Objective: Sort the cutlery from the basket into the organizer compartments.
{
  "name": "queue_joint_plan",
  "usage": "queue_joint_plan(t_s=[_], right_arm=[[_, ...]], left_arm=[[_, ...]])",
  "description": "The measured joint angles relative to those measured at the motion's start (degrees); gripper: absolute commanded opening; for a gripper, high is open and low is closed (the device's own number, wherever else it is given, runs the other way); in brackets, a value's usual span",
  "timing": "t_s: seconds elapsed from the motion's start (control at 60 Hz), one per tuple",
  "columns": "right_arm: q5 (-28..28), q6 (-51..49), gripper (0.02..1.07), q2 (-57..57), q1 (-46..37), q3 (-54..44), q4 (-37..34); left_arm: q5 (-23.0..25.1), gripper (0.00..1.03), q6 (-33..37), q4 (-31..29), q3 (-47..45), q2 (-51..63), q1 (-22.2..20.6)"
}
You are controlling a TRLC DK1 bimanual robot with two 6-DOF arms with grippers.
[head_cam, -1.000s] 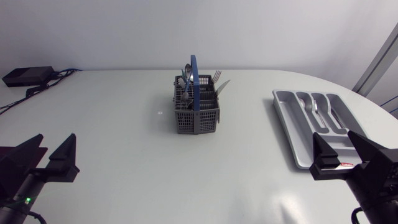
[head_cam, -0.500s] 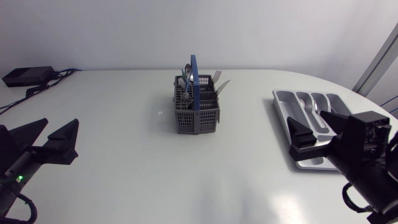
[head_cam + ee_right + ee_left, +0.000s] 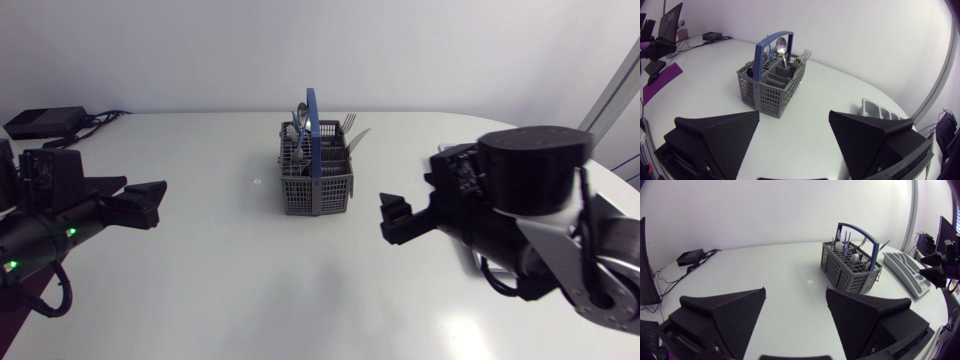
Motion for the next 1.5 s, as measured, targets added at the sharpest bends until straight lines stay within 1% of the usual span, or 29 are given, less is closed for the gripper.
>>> queue_joint_plan(t_s=[0.117, 0.217, 0.317, 0.367, 0.417, 0.533, 0.65, 0.7, 0.85, 0.983, 1.117, 1.183, 1.2, 1.233, 1.267, 1.283, 1.4, 1.5], right_arm=[[-0.02, 0.37, 1.02, 8.44, 1.05, 4.76, 0.07], [0.15, 1.31, 1.02, 13.46, 1.86, 8.57, 0.09], [0.37, 1.49, 1.01, 18.16, 3.28, 13.46, -0.11], [0.42, 1.46, 0.97, 20.17, 3.69, 16.00, -0.48], [0.42, 0.94, 0.95, 22.34, 3.91, 19.08, -1.84], [0.44, -0.98, 0.94, 26.56, 3.98, 25.90, -6.51], [0.37, -1.81, 0.94, 30.16, 3.98, 29.44, -5.20], [-0.61, -1.81, 0.94, 32.11, 3.98, 30.84, -4.59], [-1.75, -1.84, 0.78, 36.85, 3.98, 33.16, -2.30], [-1.81, -1.84, 0.74, 39.56, 3.98, 34.86, 1.73], [-1.79, -1.84, 0.50, 40.83, 3.98, 36.22, 3.72], [-1.73, -1.81, 0.41, 41.59, 3.96, 36.76, 4.44], [-1.73, -1.81, 0.36, 41.83, 3.91, 36.83, 4.52], [-1.66, -1.81, 0.30, 42.29, 3.91, 36.92, 4.83], [-1.55, -1.81, 0.29, 42.80, 3.91, 36.92, 5.07], [-1.55, -1.81, 0.26, 42.99, 3.91, 36.92, 5.27], [-1.57, -1.79, 0.21, 43.80, 3.93, 36.92, 5.75], [-2.99, 0.04, 0.21, 43.63, 3.93, 36.81, 6.10]], left_arm=[[0.02, 0.83, 0.11, 0.09, 1.46, 3.17, -0.63], [0.09, 0.83, 3.48, 0.07, 2.67, 7.06, -0.85], [1.81, 0.84, 7.04, -0.57, 4.42, 12.00, -0.48], [3.28, 0.84, 7.85, -0.63, 5.31, 14.45, 0.20], [5.01, 0.84, 8.33, -0.63, 6.05, 16.63, 1.05], [7.63, 0.83, 9.05, -0.52, 7.39, 20.26, 1.99], [8.68, 0.83, 9.27, 2.47, 7.80, 22.95, 2.32], [8.76, 0.83, 9.29, 3.50, 7.91, 24.09, 2.38], [9.07, 0.83, 9.46, 5.53, 8.13, 26.47, 2.78], [9.11, 0.83, 9.53, 6.82, 8.31, 28.22, 3.10], [10.01, 0.83, 10.14, 7.50, 8.33, 28.68, 3.43], [10.16, 0.83, 10.38, 7.58, 8.33, 29.00, 3.43], [10.16, 0.83, 10.43, 7.61, 8.33, 29.05, 3.41], [10.16, 0.83, 10.54, 7.58, 8.33, 29.16, 3.43], [10.16, 0.83, 10.54, 7.61, 8.33, 29.20, 3.43], [10.16, 0.83, 10.54, 7.61, 8.33, 29.24, 3.43], [10.16, 0.83, 10.56, 7.61, 8.33, 29.42, 3.41], [10.16, 0.83, 10.56, 7.58, 8.33, 29.42, 3.41]])
